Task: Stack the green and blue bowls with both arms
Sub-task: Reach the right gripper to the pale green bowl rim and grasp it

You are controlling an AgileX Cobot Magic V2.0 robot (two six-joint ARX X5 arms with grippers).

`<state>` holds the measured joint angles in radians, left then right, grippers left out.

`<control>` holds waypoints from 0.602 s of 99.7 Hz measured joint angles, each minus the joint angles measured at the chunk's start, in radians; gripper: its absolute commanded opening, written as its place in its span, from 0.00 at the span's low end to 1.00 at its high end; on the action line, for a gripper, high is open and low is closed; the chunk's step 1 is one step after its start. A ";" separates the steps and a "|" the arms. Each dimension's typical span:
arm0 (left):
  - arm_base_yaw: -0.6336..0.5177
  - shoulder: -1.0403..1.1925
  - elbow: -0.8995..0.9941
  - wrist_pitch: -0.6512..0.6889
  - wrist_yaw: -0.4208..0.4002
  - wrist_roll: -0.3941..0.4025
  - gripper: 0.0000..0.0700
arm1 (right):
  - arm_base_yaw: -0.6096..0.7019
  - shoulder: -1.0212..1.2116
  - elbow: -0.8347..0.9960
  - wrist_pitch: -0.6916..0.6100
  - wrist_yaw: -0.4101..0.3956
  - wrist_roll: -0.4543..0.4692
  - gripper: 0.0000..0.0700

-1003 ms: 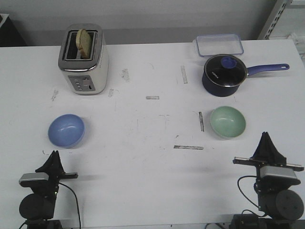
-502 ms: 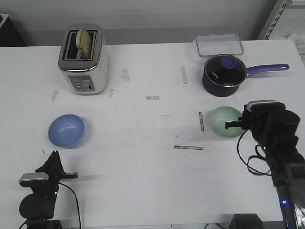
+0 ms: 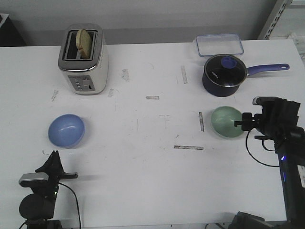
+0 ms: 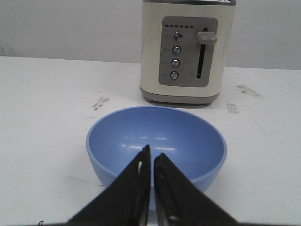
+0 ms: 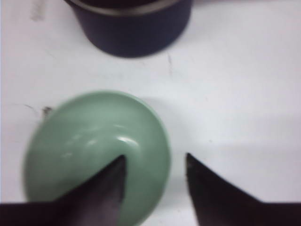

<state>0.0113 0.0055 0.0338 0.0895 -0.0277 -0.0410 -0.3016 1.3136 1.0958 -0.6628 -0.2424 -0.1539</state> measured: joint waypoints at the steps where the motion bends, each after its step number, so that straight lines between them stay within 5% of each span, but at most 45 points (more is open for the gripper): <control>1: 0.000 0.000 0.000 0.000 0.000 0.000 0.00 | 0.000 0.006 0.000 0.000 0.000 -0.001 0.65; 43: 0.000 0.000 0.000 0.000 0.000 0.000 0.00 | 0.000 0.256 0.000 0.017 0.000 -0.054 0.70; 54: 0.000 0.000 0.000 0.000 0.000 -0.002 0.00 | 0.000 0.278 0.000 0.020 0.000 -0.055 0.68; 60: 0.000 0.000 0.000 0.000 0.000 -0.002 0.00 | 0.000 0.278 0.000 0.032 0.000 -0.056 0.58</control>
<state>0.0113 0.0051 0.0338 0.0891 -0.0277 -0.0429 -0.3012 1.5917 1.0958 -0.6304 -0.2424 -0.2096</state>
